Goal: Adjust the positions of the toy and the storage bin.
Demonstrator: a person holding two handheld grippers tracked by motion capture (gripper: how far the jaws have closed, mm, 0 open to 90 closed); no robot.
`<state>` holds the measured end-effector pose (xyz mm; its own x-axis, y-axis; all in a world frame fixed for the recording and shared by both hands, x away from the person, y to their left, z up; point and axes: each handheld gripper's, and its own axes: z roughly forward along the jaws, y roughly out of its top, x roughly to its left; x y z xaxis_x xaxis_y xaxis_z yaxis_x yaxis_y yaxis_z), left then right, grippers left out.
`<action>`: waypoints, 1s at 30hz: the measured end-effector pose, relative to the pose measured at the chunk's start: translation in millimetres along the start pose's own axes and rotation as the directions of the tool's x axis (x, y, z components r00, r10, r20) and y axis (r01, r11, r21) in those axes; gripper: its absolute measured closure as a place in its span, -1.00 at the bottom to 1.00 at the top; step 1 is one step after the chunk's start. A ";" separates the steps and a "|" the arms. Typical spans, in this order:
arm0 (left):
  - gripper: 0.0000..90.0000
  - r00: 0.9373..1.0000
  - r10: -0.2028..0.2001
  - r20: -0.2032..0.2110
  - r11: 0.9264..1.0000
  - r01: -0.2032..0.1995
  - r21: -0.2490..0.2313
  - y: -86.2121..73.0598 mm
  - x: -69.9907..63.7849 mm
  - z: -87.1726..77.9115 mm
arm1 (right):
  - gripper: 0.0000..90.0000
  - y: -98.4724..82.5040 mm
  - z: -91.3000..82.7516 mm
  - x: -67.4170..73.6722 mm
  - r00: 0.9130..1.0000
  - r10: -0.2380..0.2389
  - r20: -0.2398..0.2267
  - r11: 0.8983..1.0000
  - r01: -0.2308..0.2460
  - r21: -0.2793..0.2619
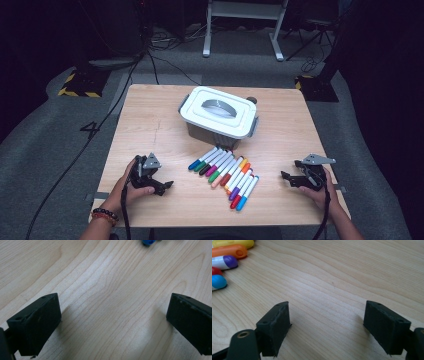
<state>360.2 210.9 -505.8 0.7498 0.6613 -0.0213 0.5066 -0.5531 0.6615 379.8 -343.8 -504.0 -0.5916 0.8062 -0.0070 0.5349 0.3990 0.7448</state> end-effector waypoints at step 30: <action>-1.00 1.000 -0.016 -0.016 1.000 0.016 -0.002 -0.7 -1.8 -0.6 | -0.59 2.3 0.0 -6.2 0.998 -0.037 -0.044 0.999 0.038 0.021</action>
<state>358.2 210.4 -505.8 0.7348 0.6780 -0.0202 0.5178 -0.5415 0.6623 384.7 -347.9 -502.2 -0.6367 0.7711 -0.0053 0.5244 0.4380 0.7301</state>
